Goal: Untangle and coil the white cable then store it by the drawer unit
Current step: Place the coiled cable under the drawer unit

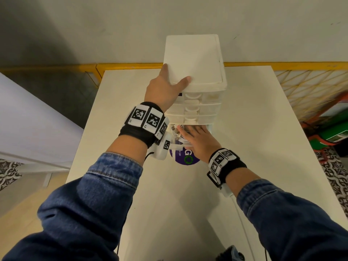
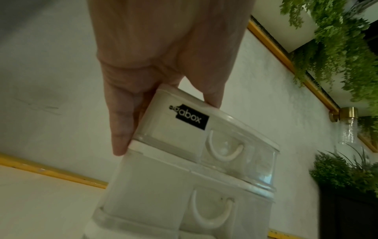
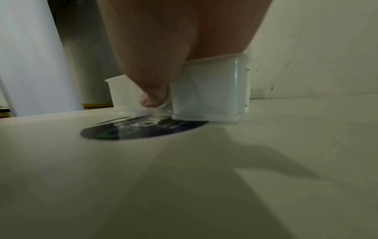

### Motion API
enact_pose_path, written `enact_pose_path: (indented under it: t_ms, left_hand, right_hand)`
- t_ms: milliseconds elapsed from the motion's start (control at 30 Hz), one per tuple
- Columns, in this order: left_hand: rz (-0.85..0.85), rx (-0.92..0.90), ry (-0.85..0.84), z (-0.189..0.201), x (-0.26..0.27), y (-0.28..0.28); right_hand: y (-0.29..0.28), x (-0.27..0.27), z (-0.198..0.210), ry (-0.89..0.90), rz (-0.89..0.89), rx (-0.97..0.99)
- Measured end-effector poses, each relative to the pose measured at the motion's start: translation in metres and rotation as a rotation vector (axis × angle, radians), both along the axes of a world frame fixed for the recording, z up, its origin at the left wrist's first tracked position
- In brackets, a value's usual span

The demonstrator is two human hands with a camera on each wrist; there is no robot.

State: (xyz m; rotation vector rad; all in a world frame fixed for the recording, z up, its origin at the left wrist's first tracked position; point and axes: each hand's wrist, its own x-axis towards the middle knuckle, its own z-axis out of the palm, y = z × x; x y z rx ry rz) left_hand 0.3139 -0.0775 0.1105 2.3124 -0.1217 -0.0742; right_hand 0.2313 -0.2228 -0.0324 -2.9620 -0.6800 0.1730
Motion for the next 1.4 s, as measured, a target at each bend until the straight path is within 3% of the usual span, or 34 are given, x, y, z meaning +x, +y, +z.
enact_pose_path:
  t_ms: [200,367,467,600,700,767,833,1133,1400]
  left_hand:
    - [0.011,0.009,-0.015,-0.003,0.002,-0.001]
    - [0.006,0.009,-0.011,-0.004,0.003,0.0]
    - [-0.005,0.018,-0.004,-0.001,0.003,0.0]
    - [-0.01,0.007,-0.01,-0.001,0.003,0.001]
    - [-0.014,0.002,-0.013,-0.002,0.004,0.001]
    - [-0.015,0.009,-0.016,-0.001,0.005,0.001]
    - [-0.013,0.023,-0.018,-0.001,0.004,0.0]
    - [-0.017,0.038,0.0,0.001,0.001,-0.001]
    - [-0.012,0.009,0.005,0.003,0.0,-0.001]
  right_hand:
    - [-0.017,-0.025,0.0,0.03,-0.09,0.243]
    - [-0.022,-0.03,0.003,-0.121,-0.202,0.332]
    - [-0.022,-0.022,0.015,-0.041,-0.355,0.407]
    - [-0.018,-0.014,0.022,-0.168,-0.733,0.39]
    - [-0.017,-0.005,0.018,0.046,-0.981,0.58]
    - [-0.019,0.004,0.014,0.187,-0.983,0.708]
    - [-0.021,0.011,0.012,0.207,-0.916,0.771]
    - [-0.016,0.028,0.009,0.131,-1.014,0.724]
    - [-0.018,0.027,0.008,0.142,-0.989,0.703]
